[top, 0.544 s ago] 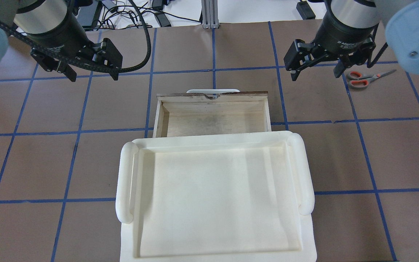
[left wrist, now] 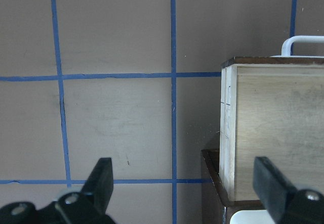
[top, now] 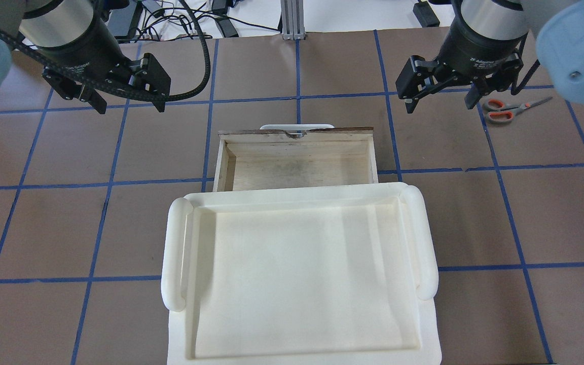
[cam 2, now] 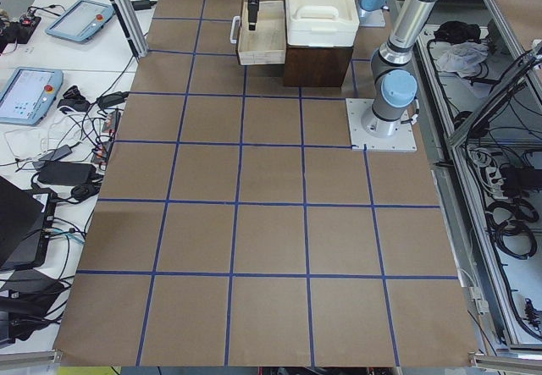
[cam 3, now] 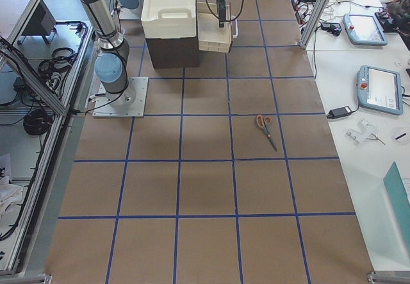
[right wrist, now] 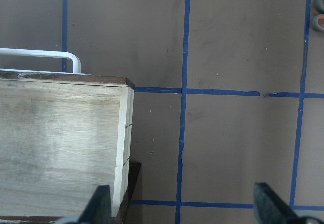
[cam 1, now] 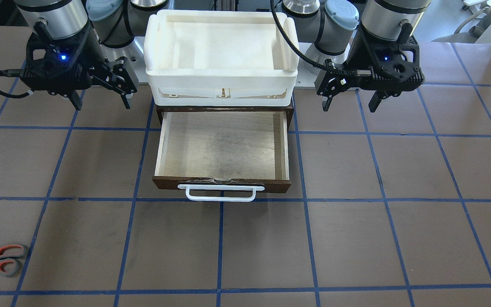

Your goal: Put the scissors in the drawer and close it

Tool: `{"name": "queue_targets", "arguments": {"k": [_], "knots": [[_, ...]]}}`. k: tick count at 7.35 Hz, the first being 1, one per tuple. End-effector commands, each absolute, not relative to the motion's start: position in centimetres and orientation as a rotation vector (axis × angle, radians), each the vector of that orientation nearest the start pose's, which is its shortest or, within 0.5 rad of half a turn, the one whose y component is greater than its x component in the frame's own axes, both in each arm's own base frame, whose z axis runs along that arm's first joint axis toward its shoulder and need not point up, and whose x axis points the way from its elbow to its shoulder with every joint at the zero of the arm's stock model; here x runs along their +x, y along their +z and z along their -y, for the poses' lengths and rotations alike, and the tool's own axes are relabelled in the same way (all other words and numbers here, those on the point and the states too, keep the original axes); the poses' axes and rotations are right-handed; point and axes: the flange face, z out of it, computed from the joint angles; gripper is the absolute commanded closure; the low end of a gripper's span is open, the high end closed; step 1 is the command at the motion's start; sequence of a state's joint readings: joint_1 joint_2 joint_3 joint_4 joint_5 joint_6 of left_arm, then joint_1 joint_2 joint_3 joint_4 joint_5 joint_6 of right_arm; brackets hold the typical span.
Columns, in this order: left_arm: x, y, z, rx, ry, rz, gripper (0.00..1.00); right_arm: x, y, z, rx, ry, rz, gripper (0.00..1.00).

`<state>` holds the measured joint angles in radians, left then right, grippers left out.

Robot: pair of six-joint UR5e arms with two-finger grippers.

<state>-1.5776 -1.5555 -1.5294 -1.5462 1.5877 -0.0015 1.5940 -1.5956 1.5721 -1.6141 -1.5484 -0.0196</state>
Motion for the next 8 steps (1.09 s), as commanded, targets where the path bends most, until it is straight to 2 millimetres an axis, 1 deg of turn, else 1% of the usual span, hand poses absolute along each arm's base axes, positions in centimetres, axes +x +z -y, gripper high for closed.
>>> {"name": "queue_targets", "arguments": {"k": [1, 8], "knots": [[-13.54, 51.85, 49.15, 0.008, -0.127, -3.123, 0.00, 14.66, 50.42, 48.38, -0.068, -0.103, -3.118, 0.00], [-13.54, 51.90, 49.07, 0.009, -0.125, -3.123, 0.00, 14.55, 50.10, 48.39, -0.089, -0.082, -3.129, 0.00]]}}
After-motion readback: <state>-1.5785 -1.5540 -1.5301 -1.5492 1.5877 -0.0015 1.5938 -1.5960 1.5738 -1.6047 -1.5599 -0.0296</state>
